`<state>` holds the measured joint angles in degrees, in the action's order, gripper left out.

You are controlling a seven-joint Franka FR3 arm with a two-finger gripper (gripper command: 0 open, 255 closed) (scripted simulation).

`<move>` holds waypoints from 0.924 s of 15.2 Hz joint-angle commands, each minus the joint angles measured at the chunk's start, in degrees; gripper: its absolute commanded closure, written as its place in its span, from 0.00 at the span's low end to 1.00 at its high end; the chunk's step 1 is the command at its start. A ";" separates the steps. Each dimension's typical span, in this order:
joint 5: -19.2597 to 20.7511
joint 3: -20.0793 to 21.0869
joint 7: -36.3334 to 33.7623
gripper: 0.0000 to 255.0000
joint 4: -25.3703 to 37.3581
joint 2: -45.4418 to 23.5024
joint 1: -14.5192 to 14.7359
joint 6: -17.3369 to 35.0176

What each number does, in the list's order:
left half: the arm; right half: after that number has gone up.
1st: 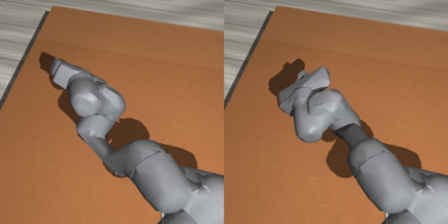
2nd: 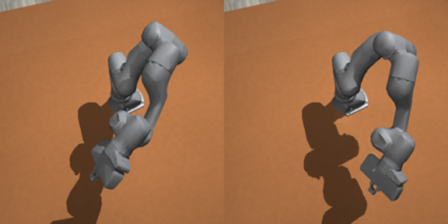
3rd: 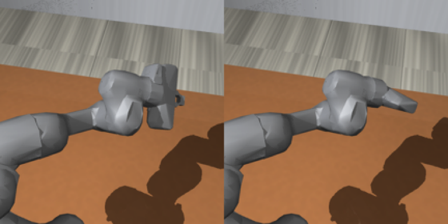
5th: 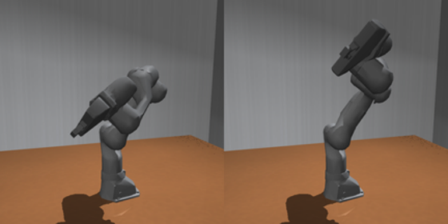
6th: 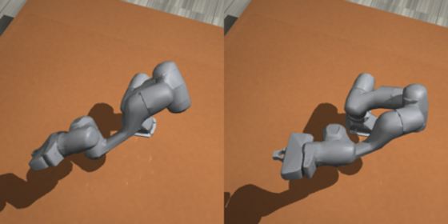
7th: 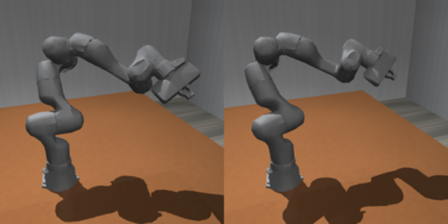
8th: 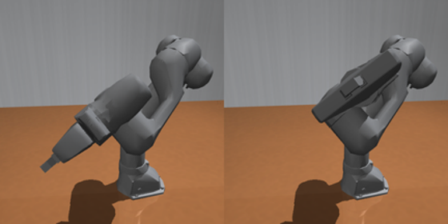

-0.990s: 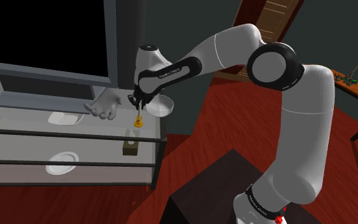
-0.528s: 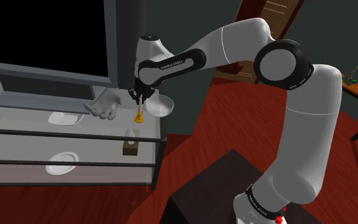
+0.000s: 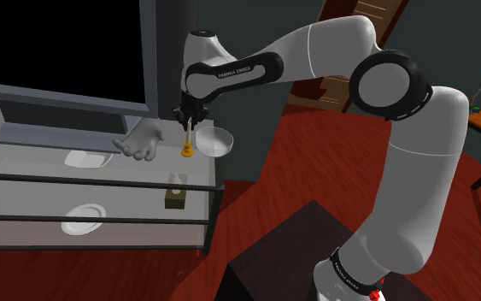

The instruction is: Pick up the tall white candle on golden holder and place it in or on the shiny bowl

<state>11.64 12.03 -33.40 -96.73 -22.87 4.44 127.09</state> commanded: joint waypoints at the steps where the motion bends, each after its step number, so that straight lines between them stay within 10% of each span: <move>1: -0.24 0.12 0.17 1.00 0.44 0.62 -0.02 -1.08; 14: -2.94 -1.73 10.74 1.00 11.05 -1.49 -6.21 -8.67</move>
<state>8.93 10.52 -23.82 -86.06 -24.08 -1.01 118.44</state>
